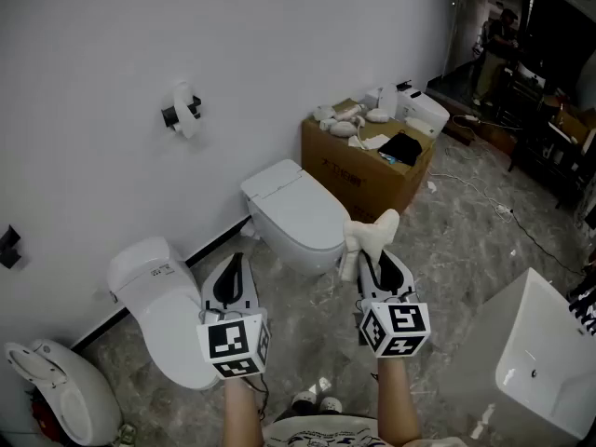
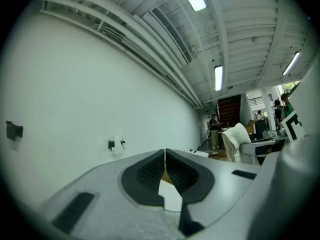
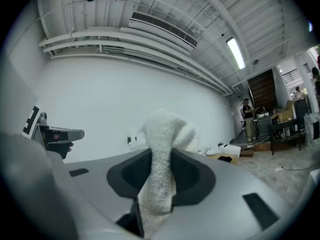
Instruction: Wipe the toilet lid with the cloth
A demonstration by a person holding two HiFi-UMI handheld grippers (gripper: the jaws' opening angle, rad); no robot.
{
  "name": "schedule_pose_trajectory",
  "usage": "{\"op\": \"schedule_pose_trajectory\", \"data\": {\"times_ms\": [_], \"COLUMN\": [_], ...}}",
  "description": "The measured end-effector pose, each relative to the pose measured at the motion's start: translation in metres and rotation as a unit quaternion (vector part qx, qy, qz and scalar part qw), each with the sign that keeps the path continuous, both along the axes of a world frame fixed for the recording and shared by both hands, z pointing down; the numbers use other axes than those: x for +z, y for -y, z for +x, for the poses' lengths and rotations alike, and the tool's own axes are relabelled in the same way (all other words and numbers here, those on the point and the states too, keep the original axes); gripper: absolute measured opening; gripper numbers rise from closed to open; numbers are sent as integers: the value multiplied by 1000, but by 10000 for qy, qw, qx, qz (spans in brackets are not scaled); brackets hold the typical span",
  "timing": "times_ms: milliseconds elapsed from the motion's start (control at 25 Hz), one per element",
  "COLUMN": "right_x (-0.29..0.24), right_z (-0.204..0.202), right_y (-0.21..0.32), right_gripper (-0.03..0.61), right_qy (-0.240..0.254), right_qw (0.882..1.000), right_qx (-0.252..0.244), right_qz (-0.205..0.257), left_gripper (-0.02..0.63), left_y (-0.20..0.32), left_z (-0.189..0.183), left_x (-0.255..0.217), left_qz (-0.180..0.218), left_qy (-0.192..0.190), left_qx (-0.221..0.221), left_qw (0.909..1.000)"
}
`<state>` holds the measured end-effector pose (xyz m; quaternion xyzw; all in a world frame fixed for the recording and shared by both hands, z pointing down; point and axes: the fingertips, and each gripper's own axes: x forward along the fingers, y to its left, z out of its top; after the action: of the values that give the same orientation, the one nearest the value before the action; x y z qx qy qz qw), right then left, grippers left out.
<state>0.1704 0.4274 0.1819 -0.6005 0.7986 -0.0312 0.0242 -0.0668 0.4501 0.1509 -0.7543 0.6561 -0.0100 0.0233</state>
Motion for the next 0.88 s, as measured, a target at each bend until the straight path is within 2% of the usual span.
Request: {"op": "schedule_pose_trajectory", "data": {"times_ms": [440, 880], "right_x": [1, 9], "right_z": [-4, -16], "right_y": [6, 23], "right_gripper": [110, 110], "right_qy": [-16, 39], "right_qw": [10000, 9998], "right_qx": [29, 211], "right_qz": [-15, -35], "left_gripper": [11, 12], "left_y": [7, 29], "left_z": [-7, -31], "left_x": [0, 10], "left_qz": [-9, -20], "left_qy": [-10, -30], "left_qx": [7, 20], "left_qw": [10000, 10000]}}
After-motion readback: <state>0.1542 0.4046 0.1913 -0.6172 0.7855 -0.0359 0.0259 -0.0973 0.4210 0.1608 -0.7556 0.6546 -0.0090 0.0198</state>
